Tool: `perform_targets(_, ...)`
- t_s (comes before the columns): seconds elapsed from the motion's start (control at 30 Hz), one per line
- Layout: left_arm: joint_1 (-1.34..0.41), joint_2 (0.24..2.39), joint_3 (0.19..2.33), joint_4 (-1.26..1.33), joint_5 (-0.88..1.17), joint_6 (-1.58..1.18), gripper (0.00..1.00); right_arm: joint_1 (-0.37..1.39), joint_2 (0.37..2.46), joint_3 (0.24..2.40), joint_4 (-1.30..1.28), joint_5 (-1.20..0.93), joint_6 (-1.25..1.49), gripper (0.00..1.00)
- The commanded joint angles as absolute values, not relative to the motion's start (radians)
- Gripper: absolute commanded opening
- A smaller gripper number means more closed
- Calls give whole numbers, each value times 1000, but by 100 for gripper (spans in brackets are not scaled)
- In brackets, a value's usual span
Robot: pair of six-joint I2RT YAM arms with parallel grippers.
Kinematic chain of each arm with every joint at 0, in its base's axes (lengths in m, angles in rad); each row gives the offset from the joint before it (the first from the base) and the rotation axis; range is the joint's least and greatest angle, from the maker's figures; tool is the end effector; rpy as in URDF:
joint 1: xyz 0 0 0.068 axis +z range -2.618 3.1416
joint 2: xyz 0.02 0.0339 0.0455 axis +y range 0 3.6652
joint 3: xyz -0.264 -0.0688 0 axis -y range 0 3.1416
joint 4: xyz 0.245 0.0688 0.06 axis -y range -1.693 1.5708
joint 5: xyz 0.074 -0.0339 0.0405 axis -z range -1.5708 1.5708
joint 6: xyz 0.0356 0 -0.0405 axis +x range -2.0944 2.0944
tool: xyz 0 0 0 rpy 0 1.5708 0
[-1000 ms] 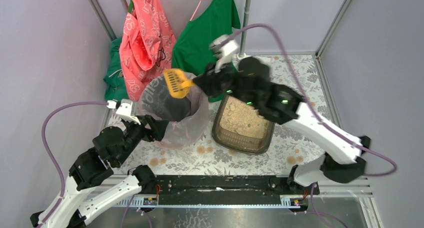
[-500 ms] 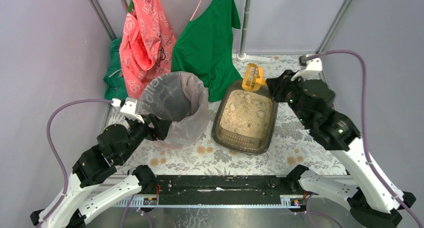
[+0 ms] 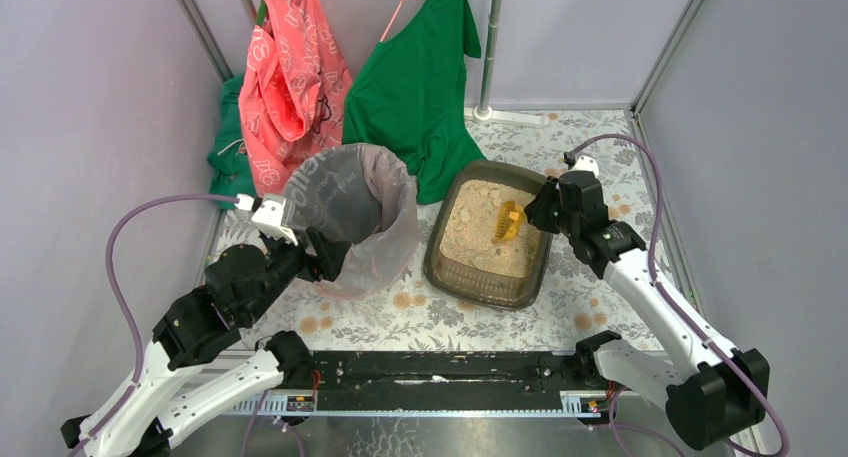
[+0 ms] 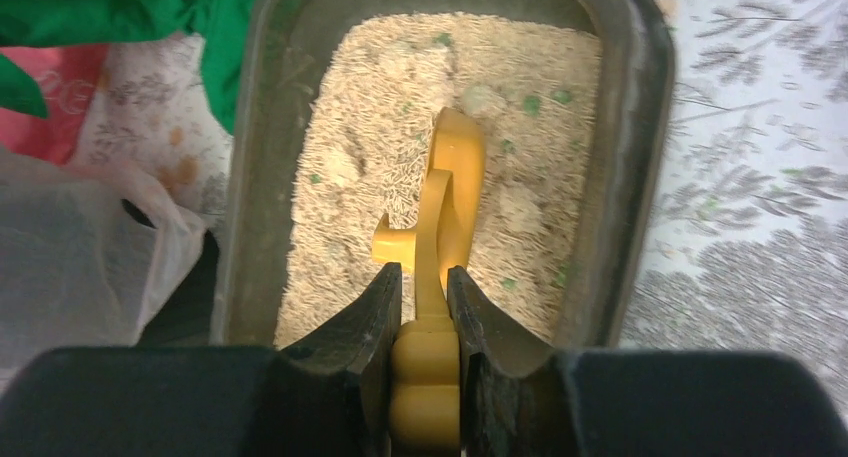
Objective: Clean the litter box
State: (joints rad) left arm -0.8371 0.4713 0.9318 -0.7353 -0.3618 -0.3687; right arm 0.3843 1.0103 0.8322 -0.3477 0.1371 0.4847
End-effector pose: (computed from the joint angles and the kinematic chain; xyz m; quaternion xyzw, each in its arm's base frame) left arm 0.0635 -0.0516 0.3669 0.0764 0.7881 -0.2185 0.5704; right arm 0.2113 0.0802 0.2979 0.0775 0.8617 0.1557 0.4766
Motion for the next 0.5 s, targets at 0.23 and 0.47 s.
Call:
perform_targets(0.23, -843, 461, 932, -714, -359, -392, 79, 354, 1034, 862, -198, -38, 529, 0)
perform_targets(0.47, -843, 470, 928, -698, -350, -393, 79, 355, 999, 934, -266, -27, 488, 0)
